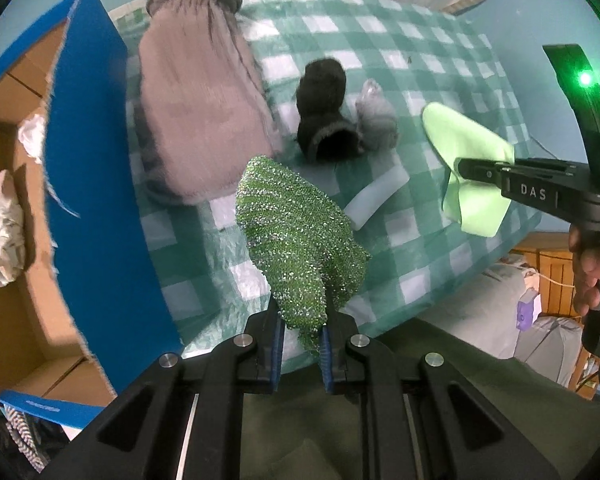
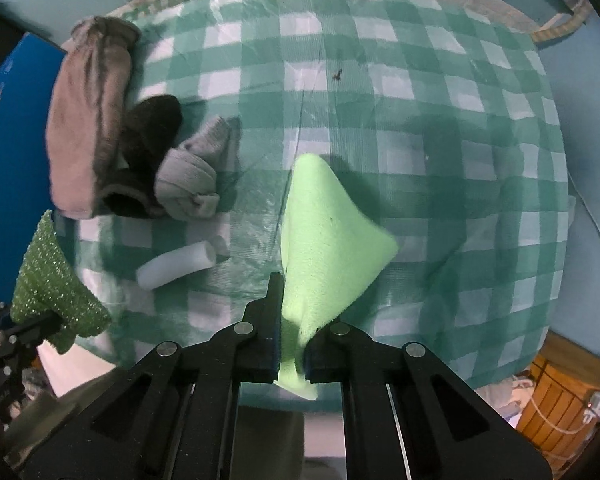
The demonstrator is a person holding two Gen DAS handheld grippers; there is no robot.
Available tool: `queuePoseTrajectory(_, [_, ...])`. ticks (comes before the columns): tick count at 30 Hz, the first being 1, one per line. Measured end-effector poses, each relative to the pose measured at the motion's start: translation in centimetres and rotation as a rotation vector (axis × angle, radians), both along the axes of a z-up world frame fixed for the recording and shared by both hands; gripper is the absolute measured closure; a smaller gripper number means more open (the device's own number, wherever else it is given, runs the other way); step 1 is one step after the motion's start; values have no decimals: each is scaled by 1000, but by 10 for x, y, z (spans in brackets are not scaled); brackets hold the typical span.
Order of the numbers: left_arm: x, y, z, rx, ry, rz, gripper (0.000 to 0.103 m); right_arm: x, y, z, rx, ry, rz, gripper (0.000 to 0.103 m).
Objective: Organize soft objects
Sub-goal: 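Carry the mesh sponge and foam sheet over the cardboard box with both grippers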
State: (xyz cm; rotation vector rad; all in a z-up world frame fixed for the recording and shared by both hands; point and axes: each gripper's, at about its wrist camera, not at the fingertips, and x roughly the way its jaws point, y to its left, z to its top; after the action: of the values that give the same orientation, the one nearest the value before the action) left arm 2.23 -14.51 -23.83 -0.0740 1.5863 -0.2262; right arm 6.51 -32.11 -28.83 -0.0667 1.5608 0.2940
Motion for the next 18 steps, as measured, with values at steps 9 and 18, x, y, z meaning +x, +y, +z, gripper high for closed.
queuePoseTrajectory(9, [3, 3, 25, 2, -56, 10, 88, 3, -6, 32, 19, -47, 24, 96])
queuePoseTrajectory(18, [1, 22, 44, 7, -78, 48, 88, 3, 6, 73, 51, -86, 57, 96])
